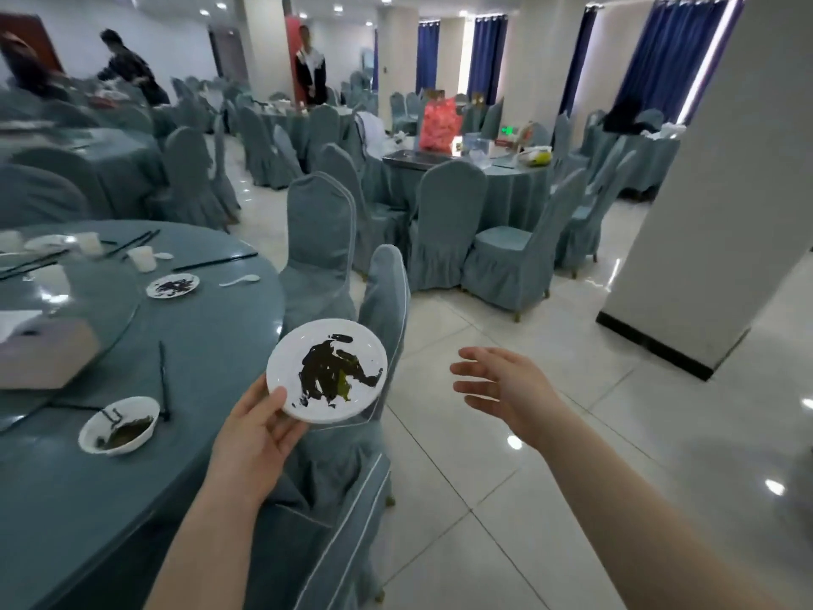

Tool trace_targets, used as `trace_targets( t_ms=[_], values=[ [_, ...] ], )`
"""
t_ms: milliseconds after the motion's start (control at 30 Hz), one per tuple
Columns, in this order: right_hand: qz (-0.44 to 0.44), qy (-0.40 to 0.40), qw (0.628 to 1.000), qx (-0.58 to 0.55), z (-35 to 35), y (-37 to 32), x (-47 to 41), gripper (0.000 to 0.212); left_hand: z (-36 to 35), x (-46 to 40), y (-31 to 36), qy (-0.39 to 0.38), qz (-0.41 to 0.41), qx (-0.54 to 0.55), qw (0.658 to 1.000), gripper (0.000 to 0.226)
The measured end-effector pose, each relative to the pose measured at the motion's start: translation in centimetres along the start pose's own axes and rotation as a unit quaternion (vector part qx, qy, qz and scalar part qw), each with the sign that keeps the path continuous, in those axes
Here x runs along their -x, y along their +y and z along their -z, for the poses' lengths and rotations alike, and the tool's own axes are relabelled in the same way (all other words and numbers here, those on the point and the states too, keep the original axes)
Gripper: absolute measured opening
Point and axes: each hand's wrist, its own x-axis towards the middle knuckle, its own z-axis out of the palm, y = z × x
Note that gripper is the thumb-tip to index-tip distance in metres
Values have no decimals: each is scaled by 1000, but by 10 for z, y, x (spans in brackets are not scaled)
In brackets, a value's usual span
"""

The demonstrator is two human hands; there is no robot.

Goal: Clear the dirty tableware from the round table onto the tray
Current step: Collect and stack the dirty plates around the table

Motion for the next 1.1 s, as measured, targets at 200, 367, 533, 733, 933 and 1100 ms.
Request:
trace_targets(
  t_ms=[200,367,533,733,933,1100],
  values=[
    [-6,-92,996,15,39,-28,-126,22,-69,-67,-26,87,-28,20,996,26],
    [-15,-142,989,38,63,-64,-224,23,-129,-124,-32,127,-55,34,990,27],
    [-28,-192,980,39,48,-93,-326,23,-166,-198,-23,160,-84,54,982,26],
    [-37,-222,973,47,13,-122,-456,21,-197,-321,-8,179,-105,77,975,27],
    [-32,-252,964,80,-7,-145,-580,20,-219,-432,4,218,-103,88,966,24],
    [-21,-281,955,94,-30,-152,-683,17,-231,-512,1,269,-98,83,954,24]
  ],
)
